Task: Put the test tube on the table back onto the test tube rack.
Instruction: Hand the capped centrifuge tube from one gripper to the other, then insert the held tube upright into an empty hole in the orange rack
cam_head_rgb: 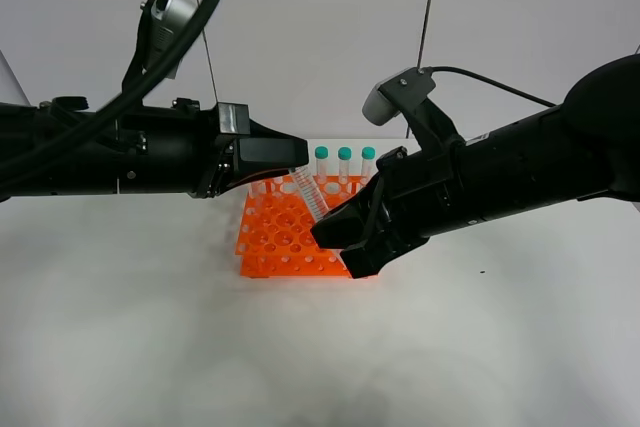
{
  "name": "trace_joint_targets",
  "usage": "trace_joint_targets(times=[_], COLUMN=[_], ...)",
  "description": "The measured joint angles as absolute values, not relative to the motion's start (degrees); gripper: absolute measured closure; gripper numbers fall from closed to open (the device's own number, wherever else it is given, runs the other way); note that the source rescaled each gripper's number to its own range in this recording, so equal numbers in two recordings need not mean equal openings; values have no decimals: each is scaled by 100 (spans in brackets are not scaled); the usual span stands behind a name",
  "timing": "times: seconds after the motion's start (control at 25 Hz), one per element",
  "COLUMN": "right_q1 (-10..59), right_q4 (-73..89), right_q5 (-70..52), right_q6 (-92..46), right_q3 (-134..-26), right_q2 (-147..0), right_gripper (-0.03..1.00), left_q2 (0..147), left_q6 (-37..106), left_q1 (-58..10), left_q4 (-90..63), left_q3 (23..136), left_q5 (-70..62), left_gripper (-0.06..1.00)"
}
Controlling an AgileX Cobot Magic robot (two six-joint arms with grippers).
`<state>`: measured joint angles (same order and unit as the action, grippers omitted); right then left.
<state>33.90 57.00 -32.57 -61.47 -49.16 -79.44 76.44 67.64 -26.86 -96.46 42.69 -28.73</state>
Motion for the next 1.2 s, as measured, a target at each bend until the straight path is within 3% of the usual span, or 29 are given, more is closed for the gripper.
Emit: trace_joint_targets(times=[0.08, 0.12, 0.2, 0.28, 0.4, 0.64, 1.0, 1.2], right_q1=[3390, 3390, 3390, 3390, 3390, 3390, 3390, 3390], right_q4=[5700, 5700, 5703, 5718, 5717, 5366, 2830, 1601], right_q5=[-3257, -3252, -3206, -3130, -3078, -3549, -5615, -6024], right_q6=[-6147, -6147, -6147, -6147, -6147, -5496, -2951, -1497], right_q3=[-4916, -4916, -4916, -4916, -4916, -5382, -6883, -7219], right_q2=[-7944, -7944, -7944, -7944, -7944, -7944, -7944, -7944], right_gripper=[93, 86, 59, 24, 3, -3, -3, -3], left_q2=[7644, 7644, 7644, 7644, 7644, 7644, 7644, 7644], left_q6=[6764, 6764, 6764, 6764, 6764, 6764, 6764, 6764], left_q1=[-2686, -2686, -2686, -2686, -2686, -2686, -2686, -2686], left_q4=[-9646, -9646, -9646, -9646, -9646, -9646, -9646, -9646], left_q3=[4269, 4269, 4269, 4269, 4269, 4269, 4269, 4269], left_q5=[-2873, -2873, -2879, -2890, -2890, -2895, -2895, -2889], left_gripper=[93, 93, 93, 93, 93, 93, 93, 93])
